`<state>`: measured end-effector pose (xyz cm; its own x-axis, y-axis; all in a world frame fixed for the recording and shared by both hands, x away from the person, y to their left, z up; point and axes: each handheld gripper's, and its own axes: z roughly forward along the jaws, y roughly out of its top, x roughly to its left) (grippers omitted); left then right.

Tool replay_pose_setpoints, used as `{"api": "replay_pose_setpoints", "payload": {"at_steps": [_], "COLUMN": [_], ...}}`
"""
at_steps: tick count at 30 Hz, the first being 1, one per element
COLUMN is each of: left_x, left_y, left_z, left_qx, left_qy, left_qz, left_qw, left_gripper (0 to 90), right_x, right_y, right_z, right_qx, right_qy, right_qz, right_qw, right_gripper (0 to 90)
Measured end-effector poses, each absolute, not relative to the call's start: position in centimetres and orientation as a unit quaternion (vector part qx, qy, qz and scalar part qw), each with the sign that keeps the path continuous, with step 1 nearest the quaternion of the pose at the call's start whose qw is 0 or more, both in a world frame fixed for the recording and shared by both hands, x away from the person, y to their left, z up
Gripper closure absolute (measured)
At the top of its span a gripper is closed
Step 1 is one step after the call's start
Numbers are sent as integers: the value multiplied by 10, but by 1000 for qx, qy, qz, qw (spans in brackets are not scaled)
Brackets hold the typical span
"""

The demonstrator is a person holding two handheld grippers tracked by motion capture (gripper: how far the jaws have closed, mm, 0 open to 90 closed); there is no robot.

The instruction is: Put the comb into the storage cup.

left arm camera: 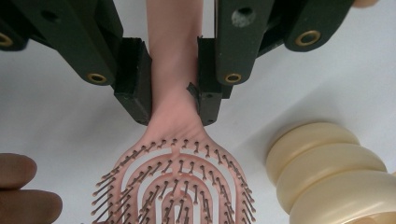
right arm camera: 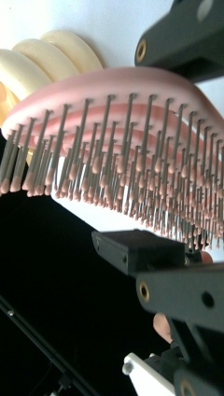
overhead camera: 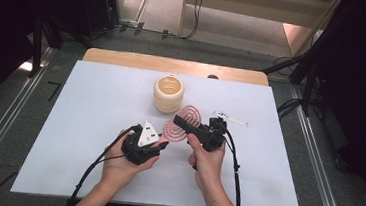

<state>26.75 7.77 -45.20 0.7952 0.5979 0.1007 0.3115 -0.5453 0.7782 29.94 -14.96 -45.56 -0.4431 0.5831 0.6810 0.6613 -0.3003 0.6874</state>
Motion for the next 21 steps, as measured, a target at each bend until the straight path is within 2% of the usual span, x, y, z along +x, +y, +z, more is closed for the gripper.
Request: {"api": "replay_pose_setpoints", "payload": {"at_steps": [1,2,5,11,12,13,14,21], "left_x": [267,267,267,268,267,267,267,269], "left_y": [77,78,79,80,80,80,80,90], "left_z": [-452,-452,-452,-457,-457,-457,-457,-456], "left_qx": [859,858,856,850,847,845,844,822], "left_qy": [263,262,265,265,268,271,273,296], "left_qz": [185,187,179,168,169,171,173,162], "left_qw": [399,399,407,423,426,429,429,458], "left_gripper": [707,707,706,697,653,538,538,52], "right_x": [299,299,300,297,295,293,293,293], "right_y": [-150,-150,-153,-154,-152,-149,-149,-151], "right_z": [-456,-456,-457,-455,-453,-451,-451,-449], "right_qx": [-527,-527,-518,-507,-502,-499,-499,-478], "right_qy": [-586,-586,-579,-579,-586,-600,-600,-604], "right_qz": [-614,-614,-627,-636,-635,-625,-625,-638], "right_qw": [38,38,60,54,42,18,18,9], "right_gripper": [489,489,575,614,615,615,615,615]}}
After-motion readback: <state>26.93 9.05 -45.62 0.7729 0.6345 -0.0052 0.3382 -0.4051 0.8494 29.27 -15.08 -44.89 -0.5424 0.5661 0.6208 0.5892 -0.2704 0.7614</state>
